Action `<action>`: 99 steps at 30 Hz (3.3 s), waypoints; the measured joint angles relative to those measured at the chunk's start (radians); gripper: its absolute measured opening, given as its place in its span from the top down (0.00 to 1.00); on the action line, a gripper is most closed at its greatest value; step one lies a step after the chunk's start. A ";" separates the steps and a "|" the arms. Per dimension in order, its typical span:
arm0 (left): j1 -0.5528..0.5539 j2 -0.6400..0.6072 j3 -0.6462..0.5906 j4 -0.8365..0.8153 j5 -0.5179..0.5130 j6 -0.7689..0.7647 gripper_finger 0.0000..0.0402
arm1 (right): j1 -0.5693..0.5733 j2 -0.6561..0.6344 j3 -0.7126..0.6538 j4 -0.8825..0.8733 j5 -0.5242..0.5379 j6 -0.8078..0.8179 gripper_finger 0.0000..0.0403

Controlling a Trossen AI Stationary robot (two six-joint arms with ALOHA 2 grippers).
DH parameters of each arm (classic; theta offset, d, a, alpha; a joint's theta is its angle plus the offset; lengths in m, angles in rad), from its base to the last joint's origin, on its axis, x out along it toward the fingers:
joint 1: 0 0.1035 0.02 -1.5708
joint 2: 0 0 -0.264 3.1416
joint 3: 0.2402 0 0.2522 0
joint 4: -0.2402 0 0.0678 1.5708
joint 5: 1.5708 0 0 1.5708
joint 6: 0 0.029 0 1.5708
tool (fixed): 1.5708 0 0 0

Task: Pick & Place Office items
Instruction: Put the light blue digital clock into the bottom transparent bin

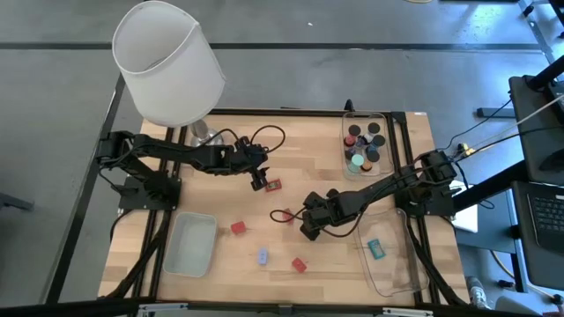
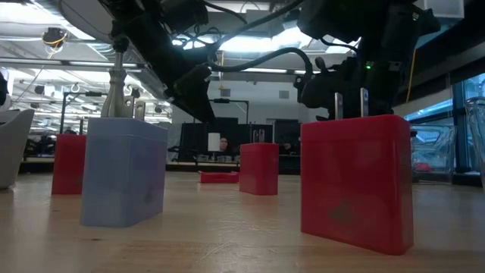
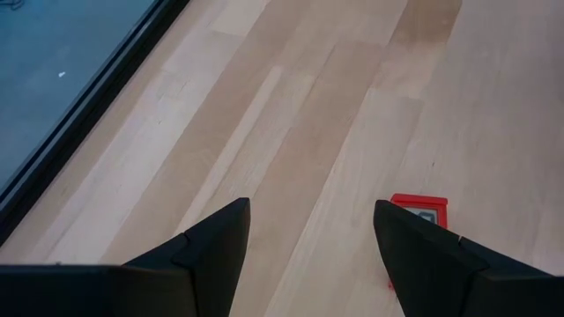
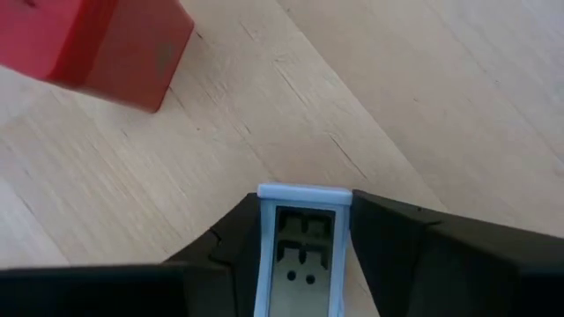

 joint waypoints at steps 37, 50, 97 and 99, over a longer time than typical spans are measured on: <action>0.000 0.000 0.000 0.003 0.000 0.000 0.40 | 0.310 -0.597 -0.001 -0.408 0.116 0.471 0.62; 0.000 0.000 0.000 0.023 0.000 0.000 0.40 | 0.569 -0.472 -0.001 -0.659 0.058 1.012 0.62; 0.000 0.000 0.000 0.023 0.000 0.000 0.40 | 0.641 -0.203 -0.082 -0.620 -0.079 1.320 0.56; 0.000 0.000 0.000 0.023 0.000 0.000 0.40 | 0.641 -0.203 -0.082 -0.620 -0.078 1.315 0.56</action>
